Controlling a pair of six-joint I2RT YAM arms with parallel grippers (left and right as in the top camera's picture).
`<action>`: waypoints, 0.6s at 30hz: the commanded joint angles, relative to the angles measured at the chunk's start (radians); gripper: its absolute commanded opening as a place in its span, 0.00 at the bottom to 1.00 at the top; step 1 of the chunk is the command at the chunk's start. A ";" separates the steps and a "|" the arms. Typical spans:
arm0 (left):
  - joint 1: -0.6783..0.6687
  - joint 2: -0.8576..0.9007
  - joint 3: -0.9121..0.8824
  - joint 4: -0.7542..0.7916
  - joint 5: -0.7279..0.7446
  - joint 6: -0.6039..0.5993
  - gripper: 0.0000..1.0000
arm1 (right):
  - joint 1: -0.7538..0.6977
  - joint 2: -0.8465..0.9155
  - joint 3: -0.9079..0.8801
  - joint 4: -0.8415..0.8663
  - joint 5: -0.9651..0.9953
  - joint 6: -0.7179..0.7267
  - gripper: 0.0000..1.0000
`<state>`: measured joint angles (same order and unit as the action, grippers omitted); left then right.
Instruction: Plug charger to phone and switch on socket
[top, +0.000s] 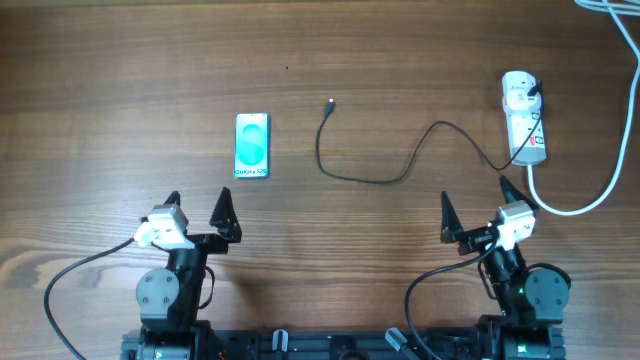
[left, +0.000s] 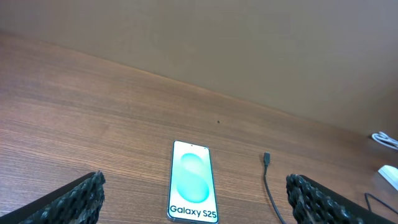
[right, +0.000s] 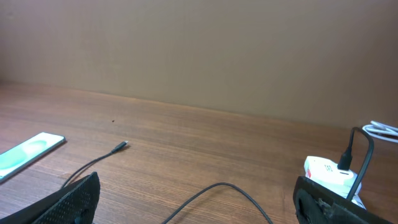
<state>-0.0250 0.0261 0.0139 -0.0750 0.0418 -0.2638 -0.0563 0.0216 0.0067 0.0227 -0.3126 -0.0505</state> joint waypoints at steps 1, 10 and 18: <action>0.005 -0.012 -0.008 0.003 -0.013 0.024 1.00 | 0.005 -0.005 -0.002 0.002 0.006 -0.002 1.00; 0.005 -0.011 -0.001 0.071 0.055 0.025 1.00 | 0.005 -0.005 -0.002 0.002 0.006 -0.002 1.00; 0.005 0.121 0.132 0.067 0.104 0.104 1.00 | 0.005 -0.005 -0.002 0.002 0.006 -0.002 1.00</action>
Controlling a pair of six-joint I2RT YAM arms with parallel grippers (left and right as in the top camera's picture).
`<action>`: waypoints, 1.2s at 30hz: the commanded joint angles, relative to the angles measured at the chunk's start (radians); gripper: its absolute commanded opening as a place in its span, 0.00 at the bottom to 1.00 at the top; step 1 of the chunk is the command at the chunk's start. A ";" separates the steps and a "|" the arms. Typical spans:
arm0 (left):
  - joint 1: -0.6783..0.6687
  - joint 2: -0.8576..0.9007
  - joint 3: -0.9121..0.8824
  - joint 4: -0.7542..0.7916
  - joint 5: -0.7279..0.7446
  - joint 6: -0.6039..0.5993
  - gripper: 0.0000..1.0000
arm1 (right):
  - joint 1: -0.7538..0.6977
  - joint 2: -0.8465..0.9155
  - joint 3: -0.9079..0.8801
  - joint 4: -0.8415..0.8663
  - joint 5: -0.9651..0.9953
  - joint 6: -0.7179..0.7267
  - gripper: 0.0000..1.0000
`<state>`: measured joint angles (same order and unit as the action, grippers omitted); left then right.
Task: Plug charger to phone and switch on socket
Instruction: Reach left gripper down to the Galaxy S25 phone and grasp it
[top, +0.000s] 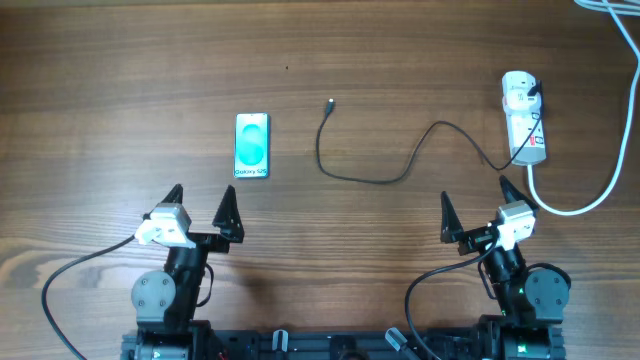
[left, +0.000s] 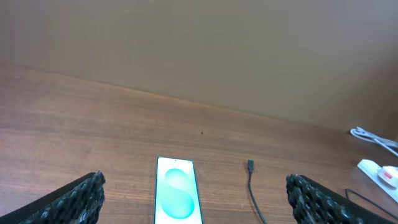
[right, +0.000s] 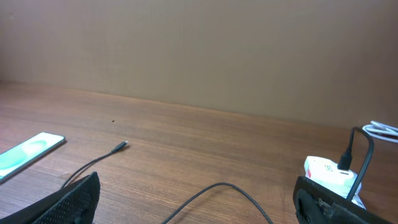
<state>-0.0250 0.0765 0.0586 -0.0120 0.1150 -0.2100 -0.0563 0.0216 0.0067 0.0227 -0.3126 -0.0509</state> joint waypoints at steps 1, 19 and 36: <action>0.005 0.100 0.108 0.004 0.031 0.051 1.00 | 0.005 -0.005 -0.002 0.002 0.006 -0.001 1.00; -0.043 1.245 1.296 -0.794 0.204 0.338 1.00 | 0.005 -0.005 -0.002 0.002 0.006 -0.002 0.99; -0.104 1.671 1.612 -1.019 0.077 0.333 1.00 | 0.005 -0.005 -0.002 0.002 0.006 -0.001 1.00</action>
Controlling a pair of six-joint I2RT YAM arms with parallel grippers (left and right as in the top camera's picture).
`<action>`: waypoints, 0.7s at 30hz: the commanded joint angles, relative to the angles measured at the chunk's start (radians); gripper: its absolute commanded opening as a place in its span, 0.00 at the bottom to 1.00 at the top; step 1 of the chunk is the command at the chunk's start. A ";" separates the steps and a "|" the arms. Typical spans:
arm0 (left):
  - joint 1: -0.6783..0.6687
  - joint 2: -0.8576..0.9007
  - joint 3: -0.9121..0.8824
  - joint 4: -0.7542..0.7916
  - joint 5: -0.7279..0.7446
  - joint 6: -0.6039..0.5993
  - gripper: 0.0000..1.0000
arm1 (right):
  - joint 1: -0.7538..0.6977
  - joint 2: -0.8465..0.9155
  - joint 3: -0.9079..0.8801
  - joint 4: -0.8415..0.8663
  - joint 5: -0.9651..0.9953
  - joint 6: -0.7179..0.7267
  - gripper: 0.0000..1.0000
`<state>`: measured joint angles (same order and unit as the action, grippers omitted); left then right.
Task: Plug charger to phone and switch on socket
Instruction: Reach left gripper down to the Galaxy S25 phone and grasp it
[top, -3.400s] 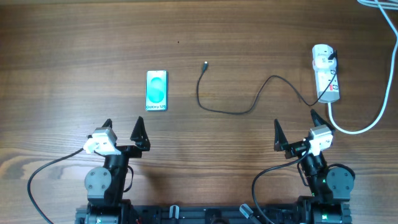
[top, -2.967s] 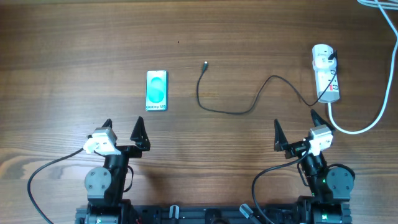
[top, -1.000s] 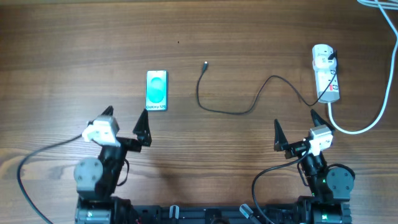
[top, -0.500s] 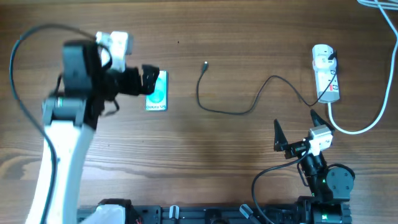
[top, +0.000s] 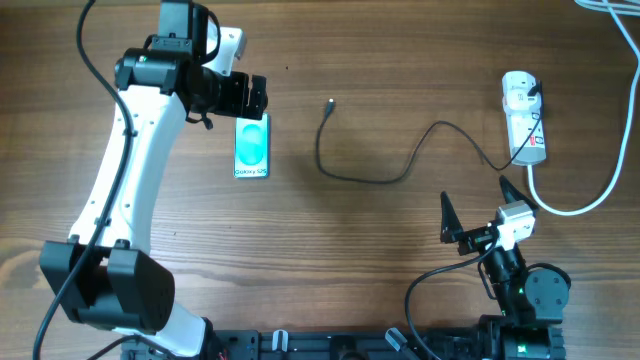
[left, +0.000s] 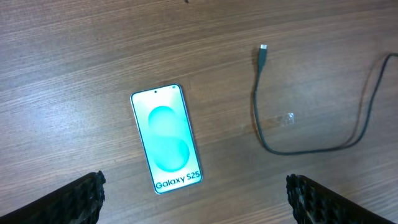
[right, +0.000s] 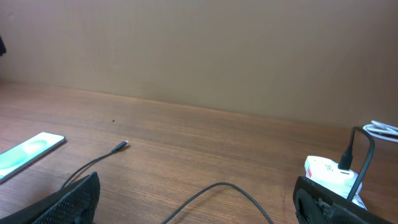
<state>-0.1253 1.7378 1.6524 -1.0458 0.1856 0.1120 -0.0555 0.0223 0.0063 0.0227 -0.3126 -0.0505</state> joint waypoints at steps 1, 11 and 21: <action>-0.004 0.012 0.018 0.024 0.047 0.012 1.00 | 0.004 -0.005 -0.001 0.002 0.006 -0.002 1.00; -0.048 0.198 0.016 0.040 -0.091 -0.046 1.00 | 0.004 -0.005 -0.001 0.002 0.006 -0.002 1.00; -0.048 0.391 0.016 0.066 -0.188 -0.129 0.87 | 0.004 -0.005 -0.001 0.002 0.006 -0.002 1.00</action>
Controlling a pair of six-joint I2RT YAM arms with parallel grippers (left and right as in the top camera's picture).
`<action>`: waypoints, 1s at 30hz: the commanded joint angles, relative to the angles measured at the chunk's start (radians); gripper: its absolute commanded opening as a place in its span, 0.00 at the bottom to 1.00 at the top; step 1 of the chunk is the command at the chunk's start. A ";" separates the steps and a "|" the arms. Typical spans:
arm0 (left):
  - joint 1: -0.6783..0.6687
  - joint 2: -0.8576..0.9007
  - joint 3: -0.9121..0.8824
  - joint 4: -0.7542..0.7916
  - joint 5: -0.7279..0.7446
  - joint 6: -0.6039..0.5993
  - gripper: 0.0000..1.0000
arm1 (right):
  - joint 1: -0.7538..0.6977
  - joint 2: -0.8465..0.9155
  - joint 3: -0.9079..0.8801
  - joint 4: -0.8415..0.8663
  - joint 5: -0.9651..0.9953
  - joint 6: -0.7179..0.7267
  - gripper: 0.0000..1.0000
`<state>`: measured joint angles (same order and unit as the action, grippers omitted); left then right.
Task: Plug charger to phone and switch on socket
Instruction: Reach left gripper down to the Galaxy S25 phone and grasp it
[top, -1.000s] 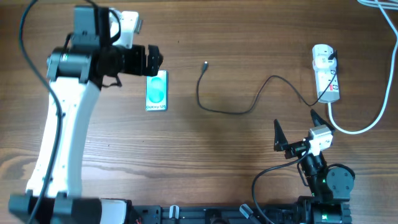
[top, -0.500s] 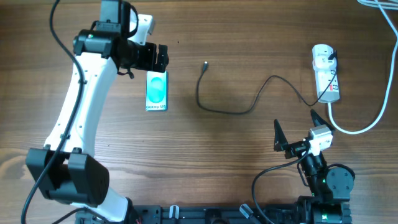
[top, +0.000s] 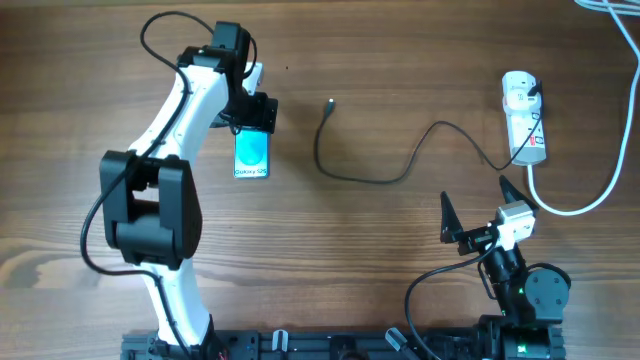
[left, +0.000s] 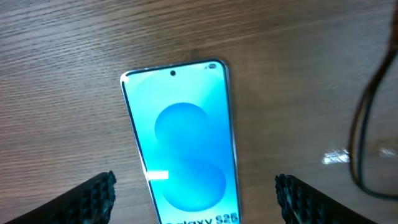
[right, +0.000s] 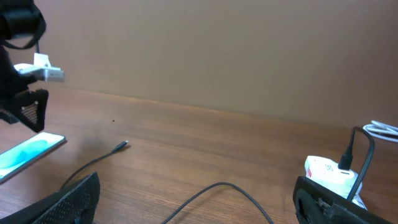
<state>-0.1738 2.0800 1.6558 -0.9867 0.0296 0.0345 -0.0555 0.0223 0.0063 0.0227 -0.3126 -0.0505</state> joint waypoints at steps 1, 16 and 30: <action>0.001 0.056 0.012 0.006 -0.032 -0.059 0.85 | 0.004 -0.005 -0.001 0.002 0.006 -0.002 1.00; -0.021 0.068 -0.072 0.054 -0.077 -0.200 0.84 | 0.004 -0.005 -0.001 0.002 0.006 -0.002 1.00; -0.021 0.069 -0.189 0.128 -0.072 -0.203 0.82 | 0.004 -0.005 -0.001 0.002 0.006 -0.002 1.00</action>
<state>-0.1917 2.1345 1.5105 -0.8581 -0.0307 -0.1562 -0.0555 0.0223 0.0063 0.0227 -0.3126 -0.0505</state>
